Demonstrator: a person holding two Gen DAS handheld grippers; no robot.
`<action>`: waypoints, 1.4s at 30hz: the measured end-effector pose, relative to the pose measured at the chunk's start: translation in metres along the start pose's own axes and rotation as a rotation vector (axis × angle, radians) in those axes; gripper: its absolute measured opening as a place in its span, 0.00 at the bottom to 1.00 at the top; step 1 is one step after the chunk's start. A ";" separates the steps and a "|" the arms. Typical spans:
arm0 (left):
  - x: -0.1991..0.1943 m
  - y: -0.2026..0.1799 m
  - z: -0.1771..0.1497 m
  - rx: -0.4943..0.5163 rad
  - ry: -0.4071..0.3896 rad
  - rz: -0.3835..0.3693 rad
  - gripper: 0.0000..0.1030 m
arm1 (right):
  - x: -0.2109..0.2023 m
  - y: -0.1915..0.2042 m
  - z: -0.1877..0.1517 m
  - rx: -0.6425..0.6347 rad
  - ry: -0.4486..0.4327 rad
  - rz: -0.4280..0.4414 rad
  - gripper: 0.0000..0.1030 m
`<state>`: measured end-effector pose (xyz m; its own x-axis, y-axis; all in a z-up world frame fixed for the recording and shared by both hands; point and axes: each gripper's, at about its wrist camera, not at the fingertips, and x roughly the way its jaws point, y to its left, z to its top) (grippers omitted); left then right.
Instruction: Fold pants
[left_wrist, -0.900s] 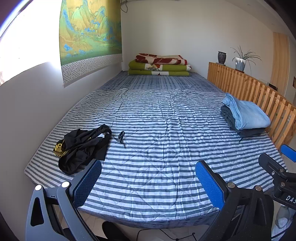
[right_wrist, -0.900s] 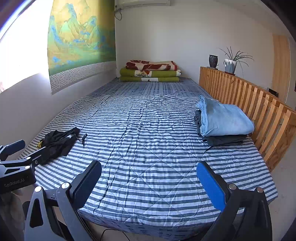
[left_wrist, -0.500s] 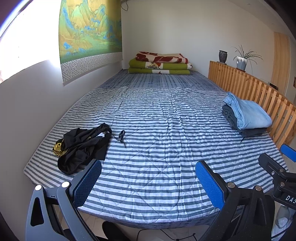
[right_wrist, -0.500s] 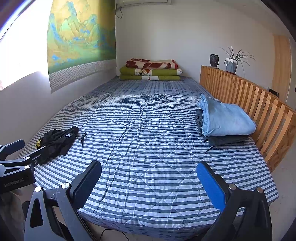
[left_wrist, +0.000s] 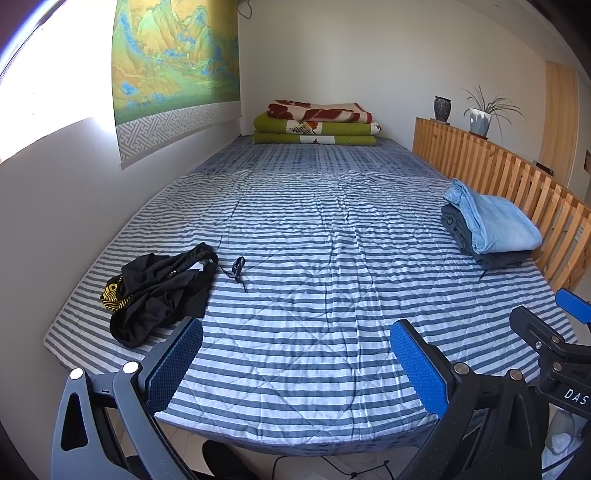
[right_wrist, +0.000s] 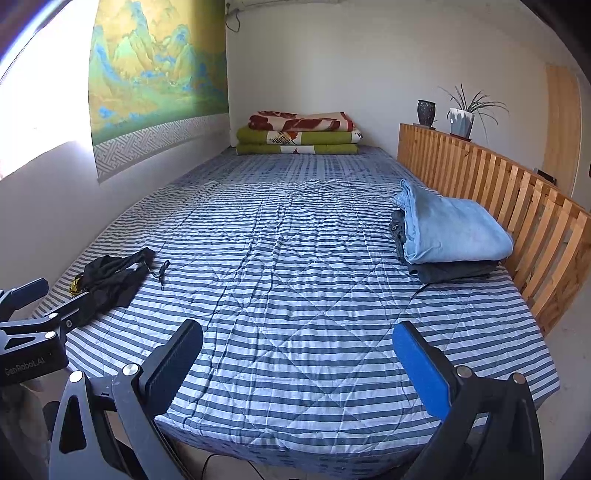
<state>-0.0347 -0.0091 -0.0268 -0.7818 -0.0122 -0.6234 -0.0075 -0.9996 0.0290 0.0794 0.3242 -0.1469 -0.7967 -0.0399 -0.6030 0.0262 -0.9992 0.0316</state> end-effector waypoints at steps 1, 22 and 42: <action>0.000 0.000 -0.001 0.000 0.000 0.001 1.00 | 0.000 0.000 0.000 0.000 0.000 0.001 0.98; 0.004 0.002 0.002 -0.005 0.001 0.001 1.00 | 0.009 0.005 0.002 -0.015 0.006 0.016 0.99; 0.032 0.035 0.005 -0.037 0.025 0.022 1.00 | 0.039 0.037 0.014 -0.053 0.028 0.054 0.99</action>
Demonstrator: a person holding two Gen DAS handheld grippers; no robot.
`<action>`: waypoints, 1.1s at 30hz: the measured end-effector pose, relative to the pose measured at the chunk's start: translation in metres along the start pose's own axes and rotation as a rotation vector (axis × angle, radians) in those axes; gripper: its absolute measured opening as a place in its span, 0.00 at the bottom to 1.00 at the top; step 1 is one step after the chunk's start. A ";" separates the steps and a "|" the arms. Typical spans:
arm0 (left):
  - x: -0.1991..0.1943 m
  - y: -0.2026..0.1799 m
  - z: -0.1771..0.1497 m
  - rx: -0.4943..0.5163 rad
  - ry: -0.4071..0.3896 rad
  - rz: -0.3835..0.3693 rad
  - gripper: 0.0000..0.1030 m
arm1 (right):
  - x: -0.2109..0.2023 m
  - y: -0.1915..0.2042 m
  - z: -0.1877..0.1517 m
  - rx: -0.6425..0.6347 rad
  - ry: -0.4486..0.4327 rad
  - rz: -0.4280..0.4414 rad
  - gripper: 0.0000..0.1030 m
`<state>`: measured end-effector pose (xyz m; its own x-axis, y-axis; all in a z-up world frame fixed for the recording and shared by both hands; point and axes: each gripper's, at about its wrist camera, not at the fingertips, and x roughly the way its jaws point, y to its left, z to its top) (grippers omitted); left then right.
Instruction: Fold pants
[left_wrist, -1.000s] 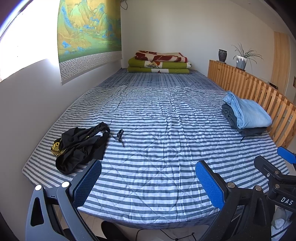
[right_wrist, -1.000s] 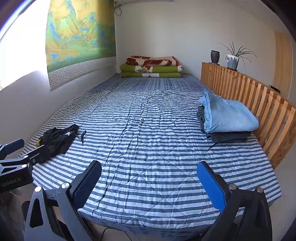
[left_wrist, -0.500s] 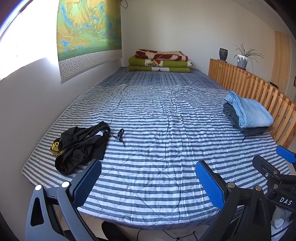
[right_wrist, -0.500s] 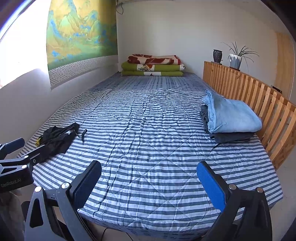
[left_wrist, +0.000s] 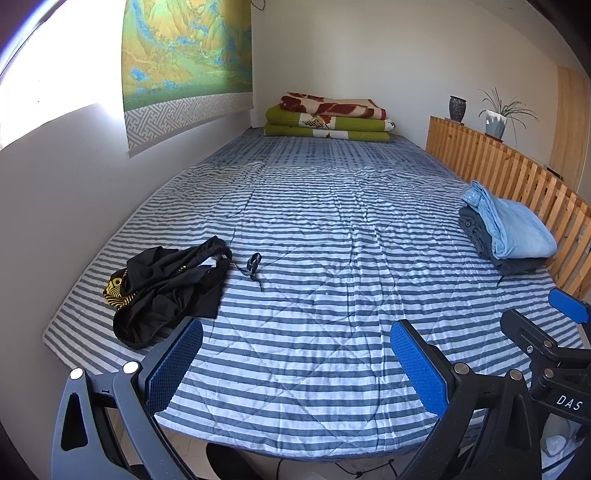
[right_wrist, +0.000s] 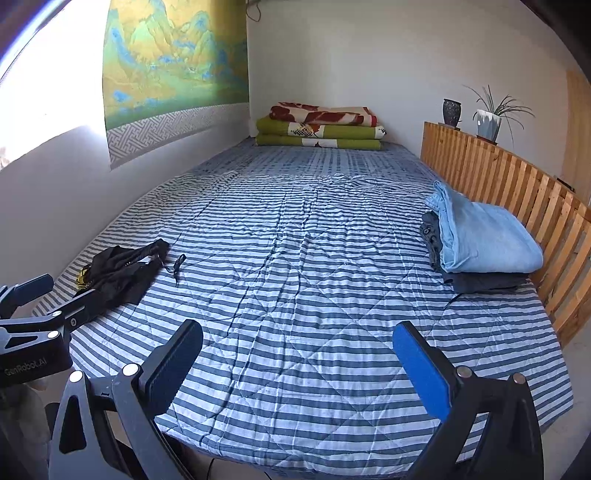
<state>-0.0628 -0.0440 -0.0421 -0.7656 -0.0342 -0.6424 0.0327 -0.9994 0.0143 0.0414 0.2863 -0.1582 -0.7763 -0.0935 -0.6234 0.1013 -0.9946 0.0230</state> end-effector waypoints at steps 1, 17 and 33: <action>0.003 0.003 0.001 -0.001 0.001 0.003 1.00 | 0.002 0.003 0.001 -0.003 -0.001 0.001 0.99; 0.040 0.073 0.005 -0.077 0.032 0.059 1.00 | 0.049 0.060 0.026 -0.078 0.009 0.102 0.99; 0.109 0.254 -0.022 -0.307 0.148 0.240 0.96 | 0.146 0.164 0.063 -0.190 0.108 0.329 0.86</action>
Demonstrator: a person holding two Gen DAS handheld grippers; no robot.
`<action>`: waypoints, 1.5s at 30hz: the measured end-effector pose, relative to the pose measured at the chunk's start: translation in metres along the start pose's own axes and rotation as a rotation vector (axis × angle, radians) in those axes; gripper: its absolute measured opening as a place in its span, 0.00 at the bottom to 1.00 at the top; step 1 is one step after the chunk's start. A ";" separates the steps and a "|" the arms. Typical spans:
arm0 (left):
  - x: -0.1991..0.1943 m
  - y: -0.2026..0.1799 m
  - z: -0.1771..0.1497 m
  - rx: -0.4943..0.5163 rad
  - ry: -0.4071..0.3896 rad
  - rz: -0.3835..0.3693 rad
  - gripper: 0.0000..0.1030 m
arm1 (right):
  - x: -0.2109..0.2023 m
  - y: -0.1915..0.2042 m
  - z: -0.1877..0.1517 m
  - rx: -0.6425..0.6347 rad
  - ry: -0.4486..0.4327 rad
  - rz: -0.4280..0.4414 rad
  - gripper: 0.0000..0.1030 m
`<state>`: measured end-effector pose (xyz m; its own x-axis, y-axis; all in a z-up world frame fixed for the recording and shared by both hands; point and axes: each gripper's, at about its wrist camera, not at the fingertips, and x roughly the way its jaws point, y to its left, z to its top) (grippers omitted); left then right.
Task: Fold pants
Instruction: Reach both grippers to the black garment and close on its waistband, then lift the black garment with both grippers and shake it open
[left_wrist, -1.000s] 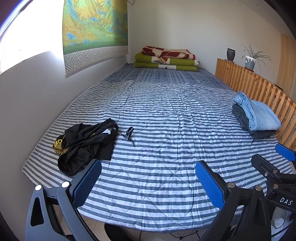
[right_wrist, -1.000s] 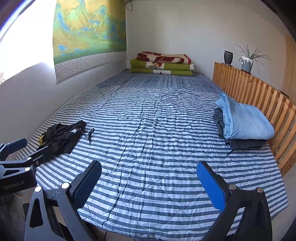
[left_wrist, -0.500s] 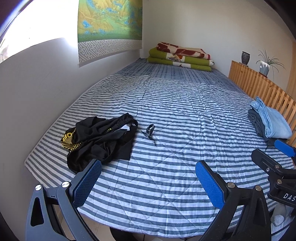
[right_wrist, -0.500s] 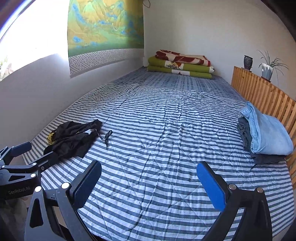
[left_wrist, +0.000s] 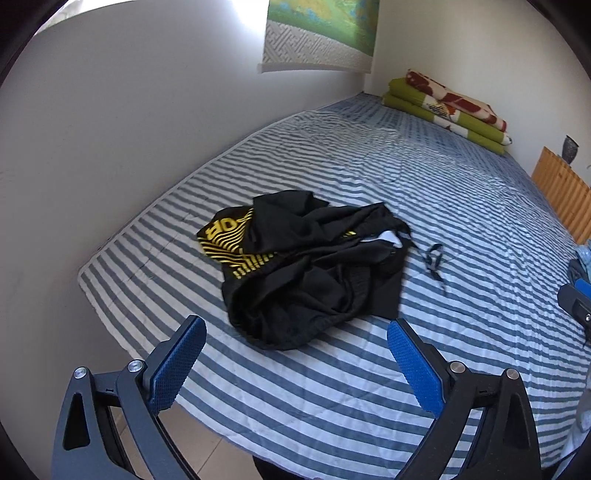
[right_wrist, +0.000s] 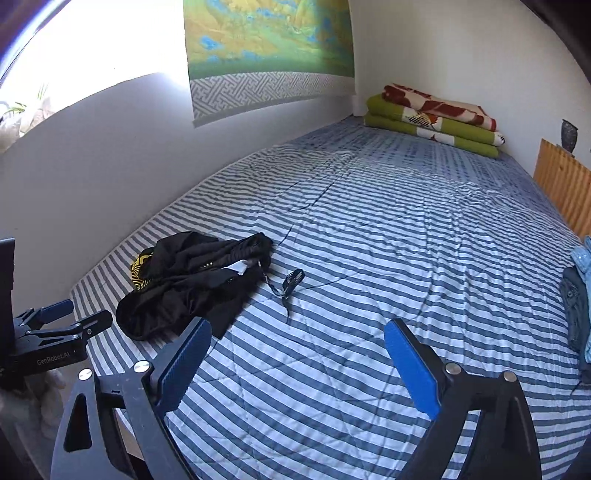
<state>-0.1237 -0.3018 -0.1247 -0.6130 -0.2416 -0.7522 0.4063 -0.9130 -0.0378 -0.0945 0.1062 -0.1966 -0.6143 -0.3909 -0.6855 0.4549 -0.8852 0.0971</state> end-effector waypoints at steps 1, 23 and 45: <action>0.008 0.010 0.001 -0.013 0.013 0.007 0.95 | 0.010 0.003 0.004 -0.002 0.020 0.018 0.82; 0.130 0.072 0.015 -0.115 0.210 0.016 0.42 | 0.207 0.031 0.049 0.114 0.299 0.089 0.56; 0.138 0.069 0.022 -0.047 0.201 -0.023 0.08 | 0.231 0.051 0.075 -0.004 0.279 0.057 0.04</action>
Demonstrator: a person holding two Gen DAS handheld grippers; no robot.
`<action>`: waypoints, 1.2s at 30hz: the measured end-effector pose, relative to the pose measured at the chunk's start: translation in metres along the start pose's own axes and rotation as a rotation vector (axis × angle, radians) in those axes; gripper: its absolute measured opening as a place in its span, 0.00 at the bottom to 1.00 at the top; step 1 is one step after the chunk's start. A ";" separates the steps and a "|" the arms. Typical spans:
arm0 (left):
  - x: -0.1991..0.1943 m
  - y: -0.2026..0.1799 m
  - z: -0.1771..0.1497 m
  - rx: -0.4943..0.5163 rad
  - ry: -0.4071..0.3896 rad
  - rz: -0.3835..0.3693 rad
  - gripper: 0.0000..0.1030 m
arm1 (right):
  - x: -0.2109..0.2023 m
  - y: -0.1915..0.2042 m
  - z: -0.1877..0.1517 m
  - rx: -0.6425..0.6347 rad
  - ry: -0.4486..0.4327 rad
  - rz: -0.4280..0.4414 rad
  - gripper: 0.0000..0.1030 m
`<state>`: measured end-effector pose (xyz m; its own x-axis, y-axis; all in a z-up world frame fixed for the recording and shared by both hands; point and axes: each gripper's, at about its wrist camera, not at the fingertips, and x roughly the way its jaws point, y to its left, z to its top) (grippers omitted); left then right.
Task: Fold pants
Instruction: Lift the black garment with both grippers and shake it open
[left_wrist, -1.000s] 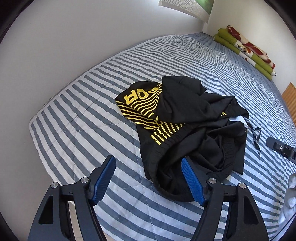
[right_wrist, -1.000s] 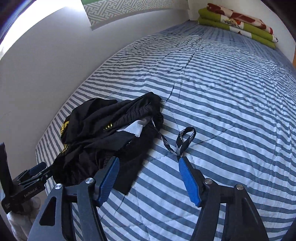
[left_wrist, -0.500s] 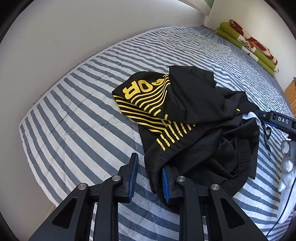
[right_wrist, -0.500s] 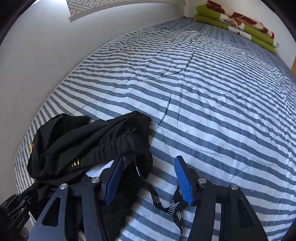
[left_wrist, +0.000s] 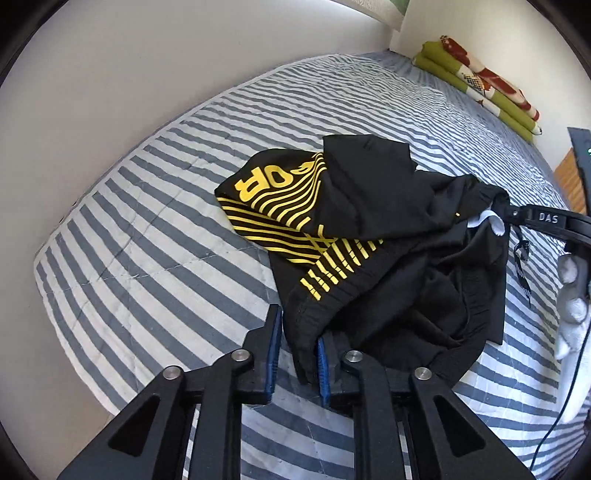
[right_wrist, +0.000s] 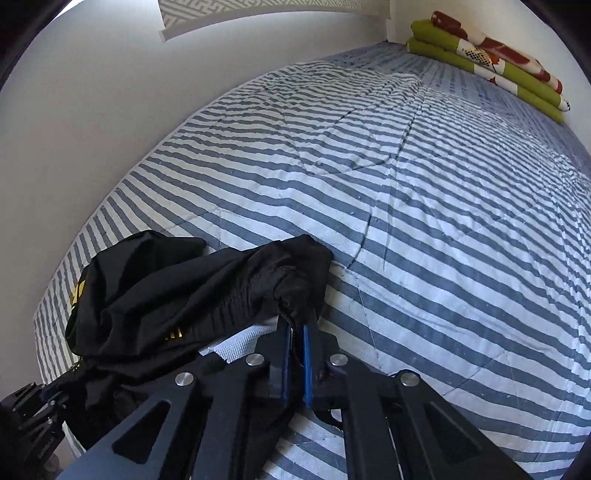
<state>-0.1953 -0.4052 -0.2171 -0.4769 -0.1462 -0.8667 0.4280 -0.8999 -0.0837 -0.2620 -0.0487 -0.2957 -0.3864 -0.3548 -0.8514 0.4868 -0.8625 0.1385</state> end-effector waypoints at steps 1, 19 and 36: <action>-0.003 0.000 0.001 -0.005 -0.013 0.003 0.06 | -0.007 0.000 0.001 -0.007 -0.015 -0.008 0.04; -0.185 -0.070 -0.037 0.079 -0.209 -0.285 0.05 | -0.199 -0.073 -0.040 -0.071 -0.240 -0.142 0.04; -0.119 -0.238 -0.193 0.476 0.141 -0.218 0.09 | -0.162 -0.175 -0.156 0.059 0.047 -0.203 0.11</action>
<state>-0.0921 -0.0941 -0.1893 -0.3944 0.0915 -0.9144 -0.0797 -0.9947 -0.0651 -0.1621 0.2160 -0.2608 -0.4339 -0.1553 -0.8875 0.3555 -0.9346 -0.0103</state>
